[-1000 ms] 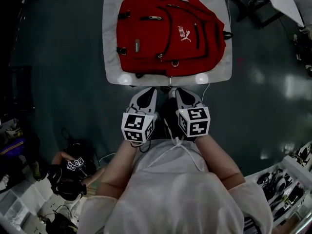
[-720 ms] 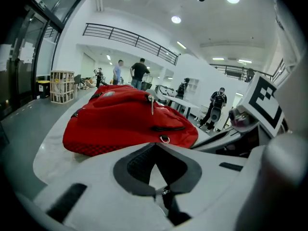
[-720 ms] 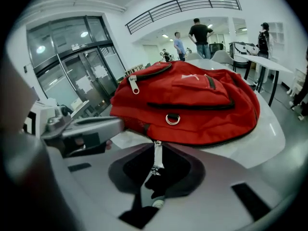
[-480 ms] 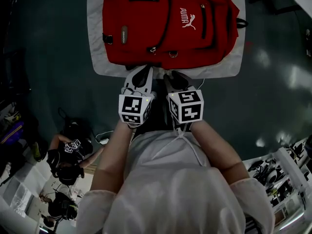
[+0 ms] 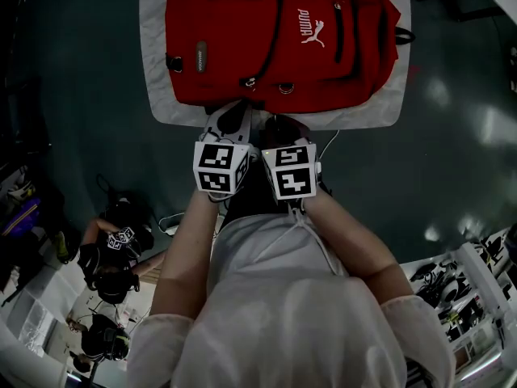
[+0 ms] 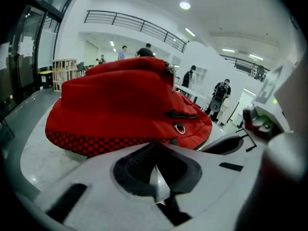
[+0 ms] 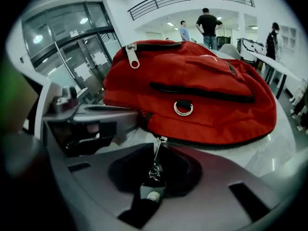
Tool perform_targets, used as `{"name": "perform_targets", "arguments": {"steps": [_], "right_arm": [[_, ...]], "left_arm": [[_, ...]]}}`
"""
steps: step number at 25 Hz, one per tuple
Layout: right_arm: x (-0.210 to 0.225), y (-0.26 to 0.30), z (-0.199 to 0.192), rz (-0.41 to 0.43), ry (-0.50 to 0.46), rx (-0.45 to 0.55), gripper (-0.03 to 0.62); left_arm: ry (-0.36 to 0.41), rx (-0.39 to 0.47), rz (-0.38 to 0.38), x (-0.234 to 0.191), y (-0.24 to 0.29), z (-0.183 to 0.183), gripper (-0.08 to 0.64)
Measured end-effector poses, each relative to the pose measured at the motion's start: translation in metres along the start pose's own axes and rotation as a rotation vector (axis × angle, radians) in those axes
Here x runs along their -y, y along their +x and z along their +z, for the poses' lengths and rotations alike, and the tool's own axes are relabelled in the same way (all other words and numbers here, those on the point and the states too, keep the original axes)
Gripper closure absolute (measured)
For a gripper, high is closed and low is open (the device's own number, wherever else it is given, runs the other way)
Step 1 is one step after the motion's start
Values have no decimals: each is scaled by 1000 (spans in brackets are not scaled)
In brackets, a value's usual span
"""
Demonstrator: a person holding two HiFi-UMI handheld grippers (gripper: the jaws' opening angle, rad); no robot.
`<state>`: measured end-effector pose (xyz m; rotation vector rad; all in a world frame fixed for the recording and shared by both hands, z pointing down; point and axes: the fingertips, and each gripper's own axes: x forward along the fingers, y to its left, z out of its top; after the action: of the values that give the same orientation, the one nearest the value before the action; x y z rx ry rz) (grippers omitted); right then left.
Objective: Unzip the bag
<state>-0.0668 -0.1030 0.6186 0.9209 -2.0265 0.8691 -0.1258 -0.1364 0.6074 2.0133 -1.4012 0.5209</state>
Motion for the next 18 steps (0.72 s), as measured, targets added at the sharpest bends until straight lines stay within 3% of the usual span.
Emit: {"name": "perform_targets", "arguments": {"steps": [5,12,18], "right_arm": [[1,0,0,-3,-44,-5,552],[13,-7,0,-3,-159,-18,563],[24,-12,-4,14,-221,-18,563]], "left_arm": [[-69,-85,-13,-4,6,-4,540],[60,-61,60,-3,6,-3,540],[89,-67,64,-2,7,-3,540]]}}
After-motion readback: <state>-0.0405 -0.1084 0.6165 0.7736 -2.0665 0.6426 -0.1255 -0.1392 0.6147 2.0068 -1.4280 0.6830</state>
